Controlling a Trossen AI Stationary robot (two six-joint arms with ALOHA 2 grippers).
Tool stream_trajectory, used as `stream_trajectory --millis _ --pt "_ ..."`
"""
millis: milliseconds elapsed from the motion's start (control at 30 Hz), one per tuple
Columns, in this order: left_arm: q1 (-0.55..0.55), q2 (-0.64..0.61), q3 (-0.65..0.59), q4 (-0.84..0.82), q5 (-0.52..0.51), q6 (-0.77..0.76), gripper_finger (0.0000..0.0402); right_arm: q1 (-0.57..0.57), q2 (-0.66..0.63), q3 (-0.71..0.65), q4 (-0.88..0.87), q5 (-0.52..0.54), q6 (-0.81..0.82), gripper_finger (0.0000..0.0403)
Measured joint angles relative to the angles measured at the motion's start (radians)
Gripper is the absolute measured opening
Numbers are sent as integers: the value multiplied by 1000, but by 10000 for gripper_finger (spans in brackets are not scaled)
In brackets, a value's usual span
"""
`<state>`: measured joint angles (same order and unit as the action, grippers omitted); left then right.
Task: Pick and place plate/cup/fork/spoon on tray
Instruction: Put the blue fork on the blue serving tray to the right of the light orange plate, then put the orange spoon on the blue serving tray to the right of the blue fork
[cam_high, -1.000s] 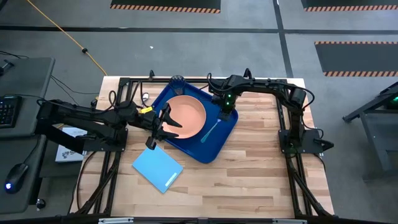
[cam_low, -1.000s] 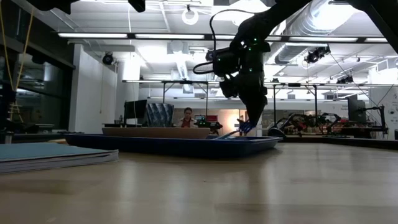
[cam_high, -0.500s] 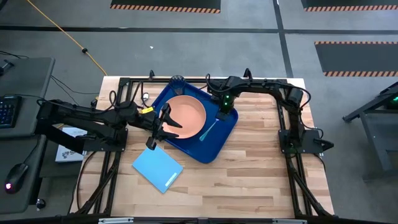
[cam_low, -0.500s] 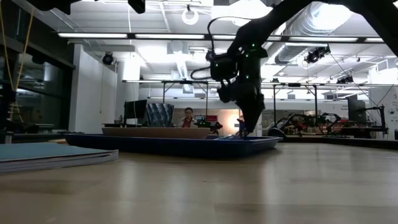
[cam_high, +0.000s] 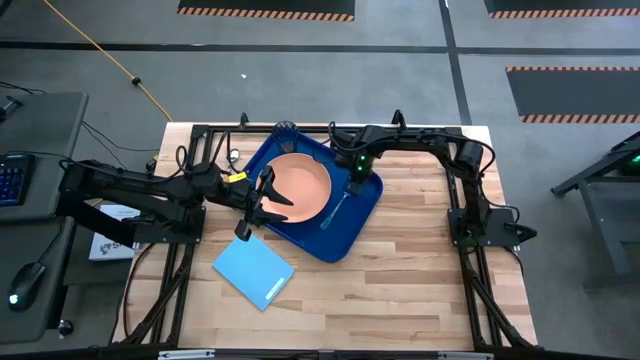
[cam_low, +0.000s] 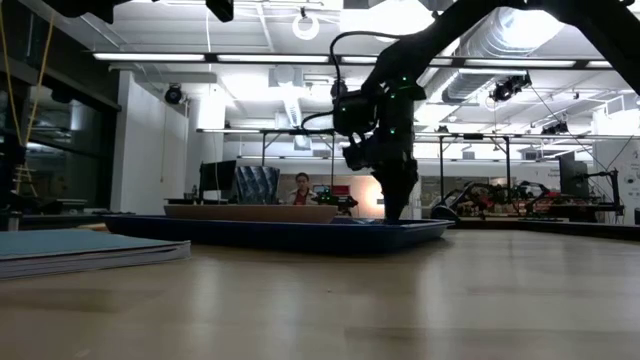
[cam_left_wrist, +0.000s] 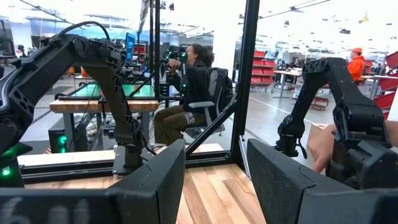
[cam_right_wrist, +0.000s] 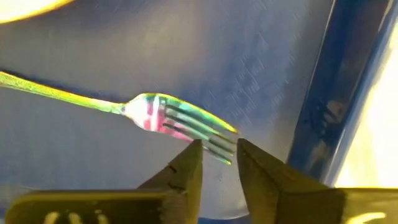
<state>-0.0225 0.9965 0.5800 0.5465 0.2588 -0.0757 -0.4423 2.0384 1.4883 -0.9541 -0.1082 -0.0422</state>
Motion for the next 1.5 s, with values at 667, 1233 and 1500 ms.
stream_trajectory --millis 667,1233,1500 --pt "0 0 0 -4 0 0 161 -5 -6 81 -193 27 -50 188" --pt "6 0 0 -19 -9 17 161 -7 -355 -291 294 -106 -114 188" --pt "7 -89 1 -194 -27 -1 161 69 -577 -655 832 -146 -96 188"
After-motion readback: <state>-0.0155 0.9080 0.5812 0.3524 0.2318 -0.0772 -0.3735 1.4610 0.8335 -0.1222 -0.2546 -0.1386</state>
